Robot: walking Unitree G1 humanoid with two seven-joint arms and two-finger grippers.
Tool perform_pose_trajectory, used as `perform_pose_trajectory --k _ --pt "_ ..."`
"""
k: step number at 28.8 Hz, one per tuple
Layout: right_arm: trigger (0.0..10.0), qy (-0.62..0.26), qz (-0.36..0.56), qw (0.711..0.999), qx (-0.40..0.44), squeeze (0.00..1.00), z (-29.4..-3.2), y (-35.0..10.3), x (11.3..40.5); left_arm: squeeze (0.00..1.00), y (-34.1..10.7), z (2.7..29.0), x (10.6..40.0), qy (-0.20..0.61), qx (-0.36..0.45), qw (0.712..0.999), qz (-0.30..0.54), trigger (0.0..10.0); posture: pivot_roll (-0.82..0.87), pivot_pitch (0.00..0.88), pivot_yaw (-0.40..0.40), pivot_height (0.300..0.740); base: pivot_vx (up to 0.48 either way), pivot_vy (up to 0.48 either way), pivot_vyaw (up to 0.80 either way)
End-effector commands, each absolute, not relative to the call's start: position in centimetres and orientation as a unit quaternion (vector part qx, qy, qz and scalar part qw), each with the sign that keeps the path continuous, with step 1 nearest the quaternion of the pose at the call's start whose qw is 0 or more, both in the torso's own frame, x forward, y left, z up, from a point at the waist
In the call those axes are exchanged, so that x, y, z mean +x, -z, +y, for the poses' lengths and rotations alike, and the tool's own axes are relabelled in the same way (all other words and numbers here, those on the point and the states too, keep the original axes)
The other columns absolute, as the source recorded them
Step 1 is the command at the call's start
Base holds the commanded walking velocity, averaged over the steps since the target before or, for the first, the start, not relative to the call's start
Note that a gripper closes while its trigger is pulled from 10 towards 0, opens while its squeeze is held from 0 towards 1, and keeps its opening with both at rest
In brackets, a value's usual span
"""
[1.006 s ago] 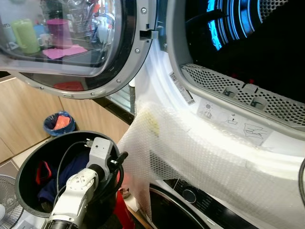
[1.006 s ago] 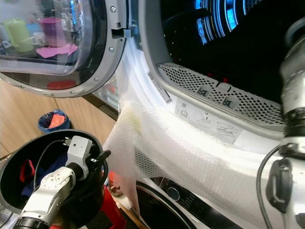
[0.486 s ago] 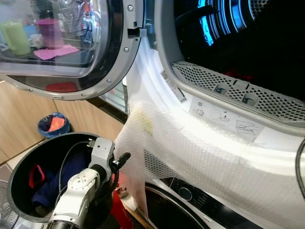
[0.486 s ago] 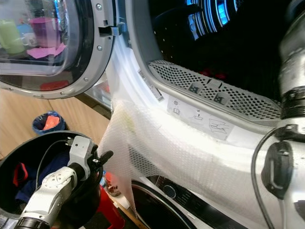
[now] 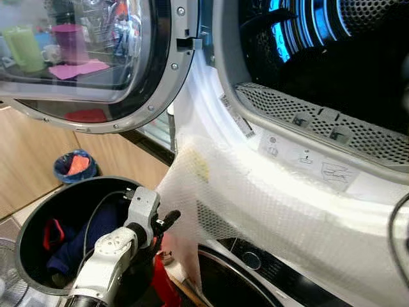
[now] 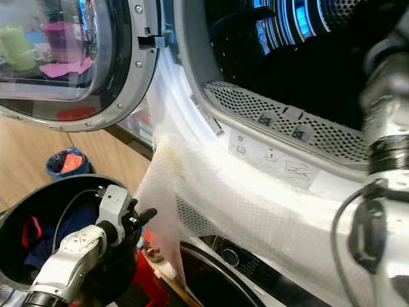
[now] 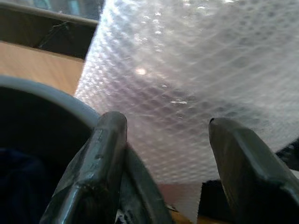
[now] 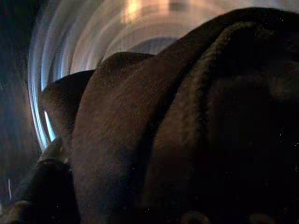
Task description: Clothes washing
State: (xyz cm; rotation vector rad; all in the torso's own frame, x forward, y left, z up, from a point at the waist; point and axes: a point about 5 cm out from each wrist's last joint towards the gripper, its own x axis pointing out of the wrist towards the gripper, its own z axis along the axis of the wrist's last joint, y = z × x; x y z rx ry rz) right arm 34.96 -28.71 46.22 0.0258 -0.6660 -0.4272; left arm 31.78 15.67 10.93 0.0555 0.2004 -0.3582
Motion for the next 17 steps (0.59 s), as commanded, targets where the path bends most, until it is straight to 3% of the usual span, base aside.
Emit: perform_pose_trajectory --k 1,4,5,6,13,17 --pt "10.0 0.208 -0.362 0.909 0.018 1.0 -29.0 -47.8 33.6 0.0 -11.4 15.7 31.9 0.174 0.026 0.98 0.092 10.0 0.14 0.068 -0.038 0.74 0.0 0.0 0.0" --pt "10.0 0.174 -0.287 0.941 0.039 1.0 -28.2 -43.6 35.6 0.0 -11.2 15.4 31.7 0.186 0.027 0.977 0.098 10.0 0.14 0.068 -0.032 0.74 0.0 0.0 0.0" --pt "10.0 0.155 -0.282 0.946 0.042 0.82 -27.7 -42.3 35.9 0.0 -11.2 15.3 31.6 0.19 0.028 0.977 0.098 10.0 0.14 0.069 -0.032 0.74 0.0 0.0 0.0" --pt "10.0 0.154 -0.283 0.946 0.042 0.0 -27.5 -41.7 35.8 0.0 -11.2 15.3 31.6 0.19 0.027 0.976 0.098 10.0 0.14 0.069 -0.032 0.74 0.0 0.0 0.0" --pt "10.0 0.058 -0.311 0.944 0.092 0.0 -25.1 -38.8 33.3 0.0 -11.3 15.4 31.7 0.19 0.026 0.977 0.097 10.0 0.14 0.076 -0.023 0.74 0.0 0.0 0.0" --pt "10.0 0.065 -0.311 0.943 0.098 0.0 -25.1 -37.7 31.8 0.0 -11.3 15.3 31.6 0.193 0.025 0.976 0.098 10.0 0.13 0.077 -0.021 0.74 0.0 0.0 0.0"
